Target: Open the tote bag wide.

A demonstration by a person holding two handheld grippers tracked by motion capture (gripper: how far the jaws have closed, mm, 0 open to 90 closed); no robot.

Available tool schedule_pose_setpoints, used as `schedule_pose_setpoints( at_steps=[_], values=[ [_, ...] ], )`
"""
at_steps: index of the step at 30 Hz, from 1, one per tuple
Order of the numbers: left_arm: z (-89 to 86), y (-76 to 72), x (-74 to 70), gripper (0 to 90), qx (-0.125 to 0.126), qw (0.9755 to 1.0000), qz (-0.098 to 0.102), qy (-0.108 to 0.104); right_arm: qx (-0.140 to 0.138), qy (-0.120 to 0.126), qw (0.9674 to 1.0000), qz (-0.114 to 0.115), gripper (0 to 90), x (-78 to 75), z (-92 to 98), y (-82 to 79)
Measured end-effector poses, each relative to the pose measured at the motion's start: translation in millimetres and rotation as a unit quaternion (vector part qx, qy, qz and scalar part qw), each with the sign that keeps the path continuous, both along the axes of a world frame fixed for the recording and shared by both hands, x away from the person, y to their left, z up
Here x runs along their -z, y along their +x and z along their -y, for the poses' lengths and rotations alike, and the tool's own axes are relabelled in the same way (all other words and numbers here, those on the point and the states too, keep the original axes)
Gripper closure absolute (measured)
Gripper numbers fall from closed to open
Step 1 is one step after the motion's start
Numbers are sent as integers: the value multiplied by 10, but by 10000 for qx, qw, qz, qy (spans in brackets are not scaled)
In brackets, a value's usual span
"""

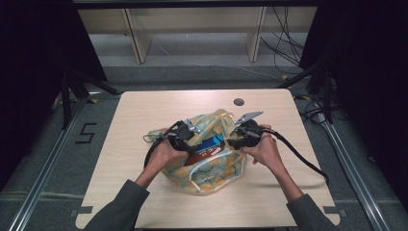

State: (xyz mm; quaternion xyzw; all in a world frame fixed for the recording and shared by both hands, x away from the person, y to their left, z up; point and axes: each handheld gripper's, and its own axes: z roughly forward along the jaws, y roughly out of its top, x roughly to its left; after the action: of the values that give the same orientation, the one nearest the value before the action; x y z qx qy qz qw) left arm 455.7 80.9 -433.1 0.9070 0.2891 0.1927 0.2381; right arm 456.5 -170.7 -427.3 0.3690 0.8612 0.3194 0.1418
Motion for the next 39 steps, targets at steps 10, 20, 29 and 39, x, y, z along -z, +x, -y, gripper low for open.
schedule_pose_setpoints(
  at_steps=[10,20,29,39],
  values=[
    [-432,476,6,843,-732,9965,48,-390,-139,-394,9990,186,800,118,209,28],
    [-464,571,43,858,-786,9953,-111,-557,-1141,370,9923,293,885,-103,-232,-151],
    [-540,555,39,850,-718,9952,-132,-653,2,-916,9947,470,900,151,-82,204],
    [-515,525,1,691,-777,9936,51,-816,-347,-167,9987,326,876,56,5,67]
  ],
)
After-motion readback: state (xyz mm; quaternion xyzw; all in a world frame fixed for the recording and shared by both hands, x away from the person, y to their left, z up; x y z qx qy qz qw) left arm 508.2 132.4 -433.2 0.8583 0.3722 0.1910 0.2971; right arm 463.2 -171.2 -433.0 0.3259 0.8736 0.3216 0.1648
